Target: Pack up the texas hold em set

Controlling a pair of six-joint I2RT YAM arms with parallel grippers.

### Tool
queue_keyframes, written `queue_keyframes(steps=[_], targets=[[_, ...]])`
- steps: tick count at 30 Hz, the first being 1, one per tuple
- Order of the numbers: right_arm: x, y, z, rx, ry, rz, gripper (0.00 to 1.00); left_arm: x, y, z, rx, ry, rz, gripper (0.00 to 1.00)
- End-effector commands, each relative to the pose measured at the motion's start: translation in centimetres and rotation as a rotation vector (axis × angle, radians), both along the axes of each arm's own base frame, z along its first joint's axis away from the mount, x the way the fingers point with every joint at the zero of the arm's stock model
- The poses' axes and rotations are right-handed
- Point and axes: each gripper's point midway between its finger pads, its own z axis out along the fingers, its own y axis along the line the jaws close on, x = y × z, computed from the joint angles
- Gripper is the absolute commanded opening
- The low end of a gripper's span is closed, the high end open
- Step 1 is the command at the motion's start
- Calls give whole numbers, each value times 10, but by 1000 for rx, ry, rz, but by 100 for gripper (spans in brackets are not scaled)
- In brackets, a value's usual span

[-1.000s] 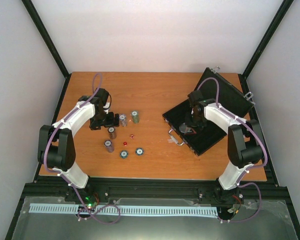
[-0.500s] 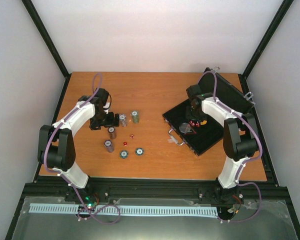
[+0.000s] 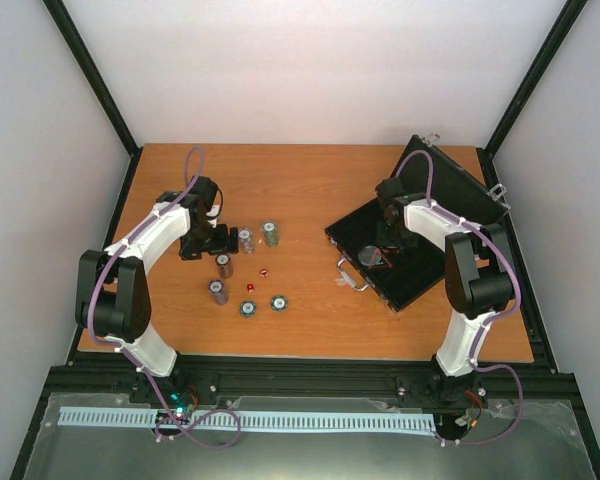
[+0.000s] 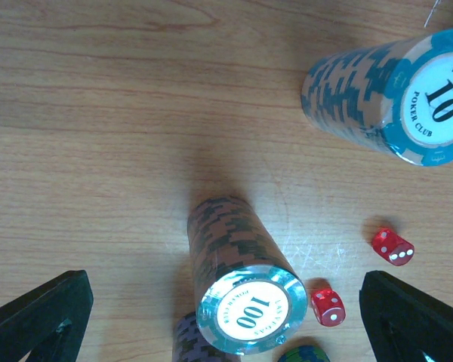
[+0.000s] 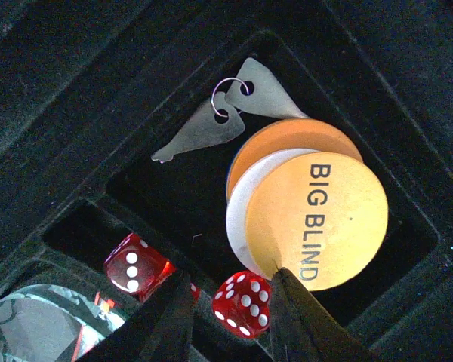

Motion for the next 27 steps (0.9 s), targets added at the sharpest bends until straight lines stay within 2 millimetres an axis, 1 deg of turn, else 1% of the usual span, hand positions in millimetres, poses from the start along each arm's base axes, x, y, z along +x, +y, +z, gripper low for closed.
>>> queue_keyframes(steps=[1, 6, 9, 13, 15, 17, 20, 24, 27], targets=[[-5, 8, -8, 60, 16, 22, 30, 10, -3, 14, -6, -53, -16, 100], [-11, 15, 0, 109, 10, 29, 30, 10, -2, 15, -2, -55, -13, 100], [-18, 22, 7, 153, 8, 37, 30, 11, -2, 14, -1, -55, -10, 100], [-29, 32, 10, 184, 18, 47, 28, 13, -3, 15, -3, -57, -11, 100], [-33, 35, 9, 184, 22, 48, 24, 14, -3, 15, -4, -58, -9, 100], [-36, 37, 7, 180, 31, 50, 15, 13, -3, 15, -4, -58, -9, 100], [-39, 39, 6, 172, 39, 57, 13, 13, -3, 15, -3, -57, -8, 100], [-39, 36, 14, 151, 14, 52, 12, 11, -2, 14, -3, -56, -2, 100], [-33, 34, 29, 142, -26, 55, 12, 11, -2, 14, -4, -57, -2, 100]])
